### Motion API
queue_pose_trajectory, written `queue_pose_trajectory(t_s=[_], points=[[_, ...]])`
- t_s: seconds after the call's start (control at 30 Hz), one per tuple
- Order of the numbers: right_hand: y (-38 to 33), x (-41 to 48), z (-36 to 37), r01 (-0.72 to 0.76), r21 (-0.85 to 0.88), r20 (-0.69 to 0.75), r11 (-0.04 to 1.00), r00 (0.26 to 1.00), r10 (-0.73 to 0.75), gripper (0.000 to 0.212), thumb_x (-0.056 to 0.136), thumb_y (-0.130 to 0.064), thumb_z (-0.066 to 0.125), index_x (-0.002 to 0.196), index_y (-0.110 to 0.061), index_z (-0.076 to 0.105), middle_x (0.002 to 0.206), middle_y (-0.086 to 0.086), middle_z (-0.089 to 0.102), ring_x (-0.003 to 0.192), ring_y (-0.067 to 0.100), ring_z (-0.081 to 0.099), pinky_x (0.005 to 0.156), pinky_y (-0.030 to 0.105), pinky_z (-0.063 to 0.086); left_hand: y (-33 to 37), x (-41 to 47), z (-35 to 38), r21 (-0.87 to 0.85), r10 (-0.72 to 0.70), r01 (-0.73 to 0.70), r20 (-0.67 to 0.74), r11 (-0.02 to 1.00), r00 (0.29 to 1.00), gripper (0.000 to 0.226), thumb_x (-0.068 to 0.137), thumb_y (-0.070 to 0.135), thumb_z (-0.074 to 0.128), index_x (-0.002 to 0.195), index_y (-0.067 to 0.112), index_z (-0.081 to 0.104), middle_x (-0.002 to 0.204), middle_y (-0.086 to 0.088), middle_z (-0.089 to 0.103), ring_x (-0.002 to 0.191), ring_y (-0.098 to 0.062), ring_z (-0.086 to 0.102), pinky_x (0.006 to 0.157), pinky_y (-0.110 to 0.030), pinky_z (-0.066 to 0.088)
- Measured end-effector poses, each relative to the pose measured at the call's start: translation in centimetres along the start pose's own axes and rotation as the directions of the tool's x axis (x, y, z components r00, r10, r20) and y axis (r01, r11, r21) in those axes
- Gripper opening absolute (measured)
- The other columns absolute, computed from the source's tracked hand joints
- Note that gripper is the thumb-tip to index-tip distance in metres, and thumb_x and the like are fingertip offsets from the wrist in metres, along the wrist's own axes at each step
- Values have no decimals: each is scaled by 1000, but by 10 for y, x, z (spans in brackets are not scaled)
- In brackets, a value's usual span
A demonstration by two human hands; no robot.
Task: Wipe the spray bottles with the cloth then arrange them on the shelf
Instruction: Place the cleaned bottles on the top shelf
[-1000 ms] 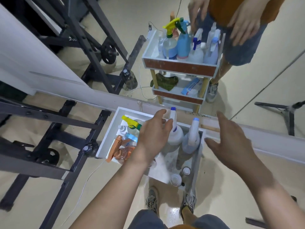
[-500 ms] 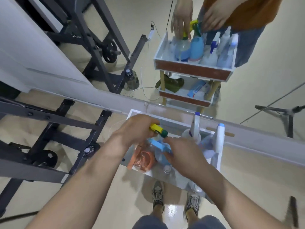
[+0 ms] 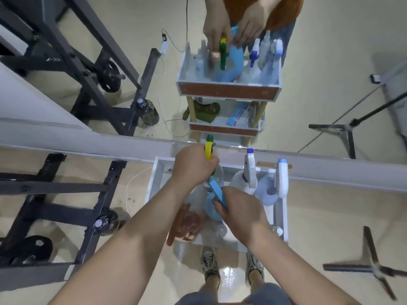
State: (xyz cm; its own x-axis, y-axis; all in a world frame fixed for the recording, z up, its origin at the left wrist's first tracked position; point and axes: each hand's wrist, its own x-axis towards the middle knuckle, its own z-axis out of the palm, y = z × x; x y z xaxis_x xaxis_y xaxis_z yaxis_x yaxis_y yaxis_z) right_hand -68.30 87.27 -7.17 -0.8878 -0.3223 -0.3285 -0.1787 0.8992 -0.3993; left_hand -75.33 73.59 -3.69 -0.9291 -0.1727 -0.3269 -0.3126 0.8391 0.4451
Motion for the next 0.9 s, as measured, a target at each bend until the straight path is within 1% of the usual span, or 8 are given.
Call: queue_pose_trajectory(t_s=[0.13,0.3,0.43,0.5,0.63,0.7,0.8,0.9], points=[[3,-5,5,-8,-26,-42,1000,999,7,32,103,-43,36,116,-18,52,107,3,63,96,26,65,64,31,34,19,3,15,-41,-17,18,23,999,1000,25,87,30,59,70,12,59,64,0,53,59,-17,48,49,-28,29],[3,-8,23,64,-48,-268,997,960,-75,32,87,-43,48,73,-17,59,57,1,56,44,24,57,37,26,31,23,4,15,-78,-32,40,99,996,995,25,86,34,63,70,15,61,64,1,56,62,-16,53,50,-26,34],[0,-3,31,137,-1,-353,991,927,-129,36,86,-42,44,67,-14,59,55,2,57,39,26,54,31,30,35,13,3,-2,-120,-38,68,234,990,972,44,90,47,60,67,9,64,70,-12,69,67,-24,66,63,-33,50],[-2,1,31,151,0,-369,988,919,-141,34,84,-42,45,68,-15,59,56,2,58,40,26,55,32,29,35,1,2,-18,-251,-20,94,283,963,959,43,92,47,59,87,7,73,81,-13,73,73,-23,71,72,-36,55],[-5,3,29,202,3,-398,979,899,-185,33,85,-41,46,69,-15,59,56,1,57,40,25,54,31,32,35,-57,-2,-48,-469,-80,74,8,880,997,22,92,14,55,101,25,71,84,3,74,77,-10,71,74,-28,55],[-7,4,28,217,6,-427,976,884,-193,32,86,-40,46,71,-15,59,56,1,56,39,24,53,31,32,35,-91,-5,-45,-367,-80,84,26,926,996,28,89,10,60,107,29,70,97,5,74,87,-8,69,78,-23,54],[-10,6,30,198,30,-410,980,896,-169,25,87,-36,50,77,-15,59,59,0,57,43,24,55,36,31,36,-117,-11,-10,-100,9,23,305,995,952,51,87,23,70,136,28,55,137,3,57,112,-15,58,87,-23,44],[-5,6,37,191,77,-365,979,919,-151,23,87,-34,52,83,-14,63,63,2,58,50,25,57,40,33,42,-125,-11,20,60,47,-74,367,995,929,57,86,34,69,139,30,49,139,-3,55,121,-20,54,93,-26,42]])
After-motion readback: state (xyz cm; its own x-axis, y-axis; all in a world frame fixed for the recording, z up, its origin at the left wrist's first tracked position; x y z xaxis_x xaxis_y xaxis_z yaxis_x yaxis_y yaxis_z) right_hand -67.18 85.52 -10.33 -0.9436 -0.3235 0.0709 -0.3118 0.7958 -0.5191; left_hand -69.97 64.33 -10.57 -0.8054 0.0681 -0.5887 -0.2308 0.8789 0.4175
